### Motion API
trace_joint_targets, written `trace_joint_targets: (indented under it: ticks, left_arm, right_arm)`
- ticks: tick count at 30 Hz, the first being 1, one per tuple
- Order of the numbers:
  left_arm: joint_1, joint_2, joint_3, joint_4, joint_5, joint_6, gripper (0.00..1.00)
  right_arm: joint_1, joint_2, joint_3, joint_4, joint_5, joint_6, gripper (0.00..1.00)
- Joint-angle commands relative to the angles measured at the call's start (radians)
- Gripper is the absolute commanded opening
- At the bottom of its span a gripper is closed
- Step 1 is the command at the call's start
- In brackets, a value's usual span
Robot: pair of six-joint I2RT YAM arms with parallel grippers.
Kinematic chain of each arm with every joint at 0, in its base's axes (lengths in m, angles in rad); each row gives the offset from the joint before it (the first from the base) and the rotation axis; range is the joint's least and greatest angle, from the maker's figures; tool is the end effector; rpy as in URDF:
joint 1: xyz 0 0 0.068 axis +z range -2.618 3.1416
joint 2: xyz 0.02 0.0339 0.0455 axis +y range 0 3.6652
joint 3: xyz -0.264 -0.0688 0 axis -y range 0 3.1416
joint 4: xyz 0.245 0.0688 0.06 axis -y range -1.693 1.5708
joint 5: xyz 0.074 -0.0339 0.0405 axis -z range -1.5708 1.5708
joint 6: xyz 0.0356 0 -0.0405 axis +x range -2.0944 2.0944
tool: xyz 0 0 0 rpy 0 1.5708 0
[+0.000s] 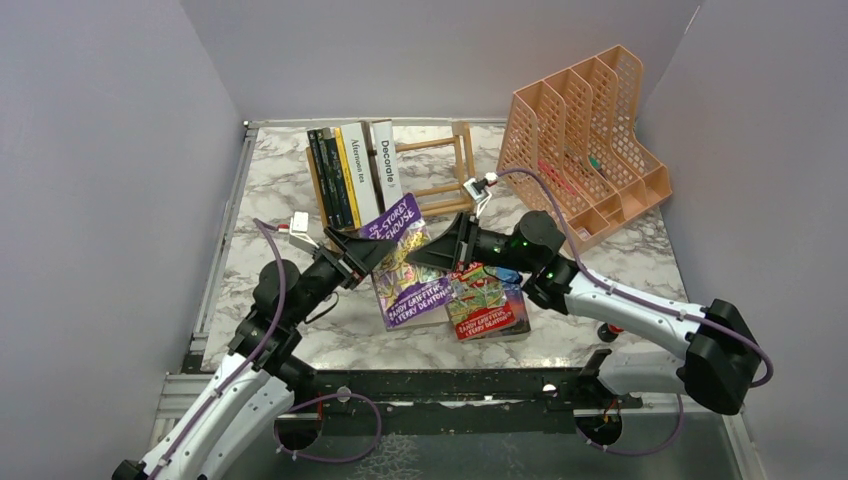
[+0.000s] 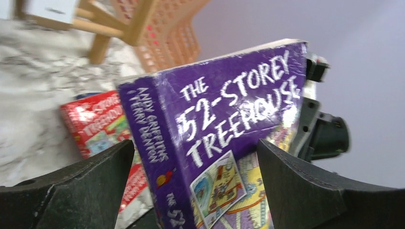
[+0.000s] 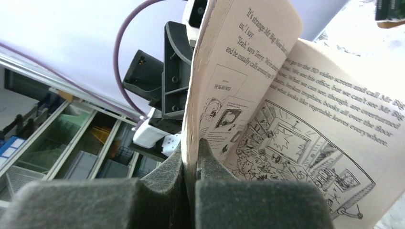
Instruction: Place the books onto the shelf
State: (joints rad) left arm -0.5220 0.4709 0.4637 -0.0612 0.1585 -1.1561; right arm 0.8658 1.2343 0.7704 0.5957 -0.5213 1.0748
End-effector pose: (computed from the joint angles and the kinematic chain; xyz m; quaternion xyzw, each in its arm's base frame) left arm 0.1177 -0.0742 0.2840 -0.1758 0.7091 -0.5449 0.4116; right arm 0.1697 0.2268 0.3205 -0.1264 0.6535 0.6956 0.2705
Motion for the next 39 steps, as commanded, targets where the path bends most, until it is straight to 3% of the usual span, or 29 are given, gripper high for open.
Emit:
trace_joint_targets:
  ticks: [1,4,11,21,24,30,33,39]
  left_arm:
    - [-0.001,0.031,-0.005,0.232,0.173,-0.089,0.98]
    - [-0.001,0.033,0.001,0.319,0.190,-0.110,0.90]
    - [-0.001,0.053,0.023,0.324,0.158,-0.060,0.56]
    - [0.000,0.033,0.106,0.149,0.045,0.165,0.00]
    - [-0.001,0.028,0.122,0.119,0.012,0.200,0.00]
    - [-0.001,0.113,0.220,0.068,-0.020,0.280,0.00]
    - [-0.001,0.188,0.317,0.031,-0.035,0.361,0.00]
    - [-0.001,0.395,0.557,-0.018,-0.021,0.573,0.00]
  right_arm:
    - [0.004,-0.044,0.016,0.177,-0.050,0.063,0.01]
    - [0.004,-0.053,0.002,0.140,-0.024,0.044,0.01]
    - [0.004,-0.072,-0.020,-0.024,0.089,-0.038,0.01]
    - [0.004,-0.121,-0.008,-0.307,0.320,-0.126,0.03]
    - [0.004,-0.130,0.013,-0.377,0.374,-0.166,0.15]
    - [0.003,-0.149,0.072,-0.570,0.561,-0.240,0.58]
    - [0.004,-0.167,0.096,-0.675,0.697,-0.277,0.65]
    - [0.004,-0.213,0.093,-0.767,0.876,-0.335,0.66]
